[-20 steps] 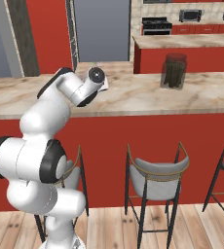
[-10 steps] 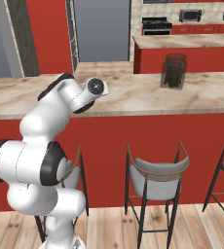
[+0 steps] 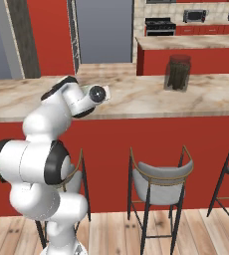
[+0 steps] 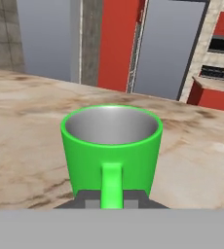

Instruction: Open the cabinet directly in front. Then move the liquor and the mug to the dining counter with the jar on it.

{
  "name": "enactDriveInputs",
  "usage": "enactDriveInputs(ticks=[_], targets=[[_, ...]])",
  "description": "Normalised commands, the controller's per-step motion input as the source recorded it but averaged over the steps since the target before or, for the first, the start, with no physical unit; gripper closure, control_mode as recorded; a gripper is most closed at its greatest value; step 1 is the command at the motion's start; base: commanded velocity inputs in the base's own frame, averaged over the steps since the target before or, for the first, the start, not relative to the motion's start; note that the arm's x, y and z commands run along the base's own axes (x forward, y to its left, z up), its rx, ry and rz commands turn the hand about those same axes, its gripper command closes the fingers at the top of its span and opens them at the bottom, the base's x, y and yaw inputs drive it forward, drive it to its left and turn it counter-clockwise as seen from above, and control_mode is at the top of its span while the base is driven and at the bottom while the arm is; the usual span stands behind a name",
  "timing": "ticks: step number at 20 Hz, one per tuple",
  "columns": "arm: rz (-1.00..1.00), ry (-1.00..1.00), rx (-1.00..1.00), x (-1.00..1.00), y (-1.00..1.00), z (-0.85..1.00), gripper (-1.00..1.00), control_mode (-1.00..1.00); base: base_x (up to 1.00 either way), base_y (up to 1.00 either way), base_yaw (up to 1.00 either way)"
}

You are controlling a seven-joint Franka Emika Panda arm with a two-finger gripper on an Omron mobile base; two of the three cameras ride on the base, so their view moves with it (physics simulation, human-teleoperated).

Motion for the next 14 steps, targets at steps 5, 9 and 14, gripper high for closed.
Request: enactDriveInputs(ticks=[5,9,14], targets=[[0.00,0.00,0.00,0.56,0.00,-0.03,1.00,-1.00,0.00,0.00,0.00],[0.00,0.00,0.00,0.58,0.00,-0.07,1.00,-1.00,0.00,0.00,0.00],[0.00,0.00,0.00,0.41,0.00,-0.17,1.00,-1.00,0.00,0.00,0.00]])
